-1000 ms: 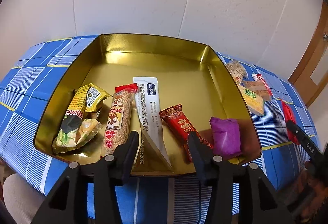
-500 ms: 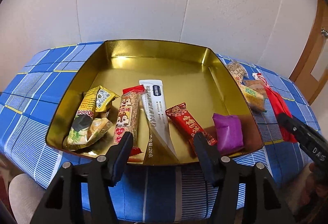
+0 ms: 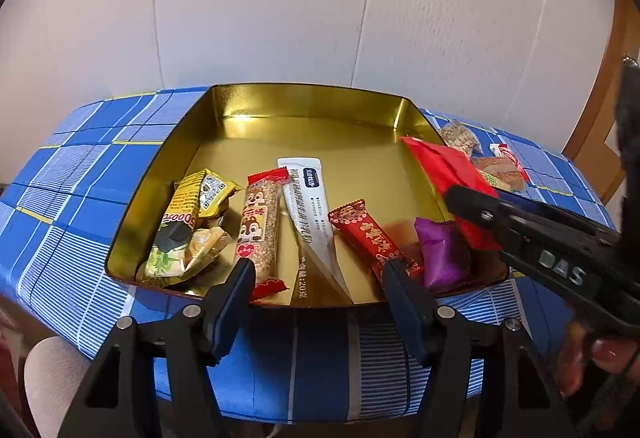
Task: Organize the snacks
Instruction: 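Lower the red packet into the gold tray and open the right tool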
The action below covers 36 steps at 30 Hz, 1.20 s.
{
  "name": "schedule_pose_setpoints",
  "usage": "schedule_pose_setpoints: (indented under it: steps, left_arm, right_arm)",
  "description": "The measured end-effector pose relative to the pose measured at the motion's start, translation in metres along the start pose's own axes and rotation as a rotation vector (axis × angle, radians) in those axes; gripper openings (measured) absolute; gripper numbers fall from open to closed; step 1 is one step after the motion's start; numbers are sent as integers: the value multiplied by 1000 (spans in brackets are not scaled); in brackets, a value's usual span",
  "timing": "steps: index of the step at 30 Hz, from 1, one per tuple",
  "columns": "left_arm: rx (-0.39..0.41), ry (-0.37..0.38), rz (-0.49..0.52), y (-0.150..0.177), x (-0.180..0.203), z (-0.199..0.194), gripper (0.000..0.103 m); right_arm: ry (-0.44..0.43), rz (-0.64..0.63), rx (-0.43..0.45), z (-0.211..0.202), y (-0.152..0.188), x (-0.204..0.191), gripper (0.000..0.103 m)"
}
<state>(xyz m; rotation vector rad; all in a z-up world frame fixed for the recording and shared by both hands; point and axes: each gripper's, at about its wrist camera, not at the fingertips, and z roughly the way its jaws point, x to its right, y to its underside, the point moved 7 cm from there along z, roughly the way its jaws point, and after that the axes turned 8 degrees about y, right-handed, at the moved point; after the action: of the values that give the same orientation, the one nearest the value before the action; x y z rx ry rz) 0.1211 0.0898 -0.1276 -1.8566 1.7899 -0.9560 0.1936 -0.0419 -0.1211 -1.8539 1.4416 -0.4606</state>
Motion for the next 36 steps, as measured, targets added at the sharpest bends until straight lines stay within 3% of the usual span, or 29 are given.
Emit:
schedule_pose_setpoints:
  steps: [7, 14, 27, 36]
  left_arm:
    - [11, -9, -22, 0, -10, -6, 67]
    - [17, -11, -36, 0, -14, -9, 68]
    - [22, -11, -52, -2, -13, -10, 72]
    - [26, 1, -68, -2, -8, -12, 80]
  right_arm:
    - [17, -19, -65, 26, -6, -9, 41]
    - [11, 40, -136, 50, -15, -11, 44]
    - [13, 25, 3, 10, -13, 4, 46]
    - [50, 90, 38, -12, -4, 52, 46]
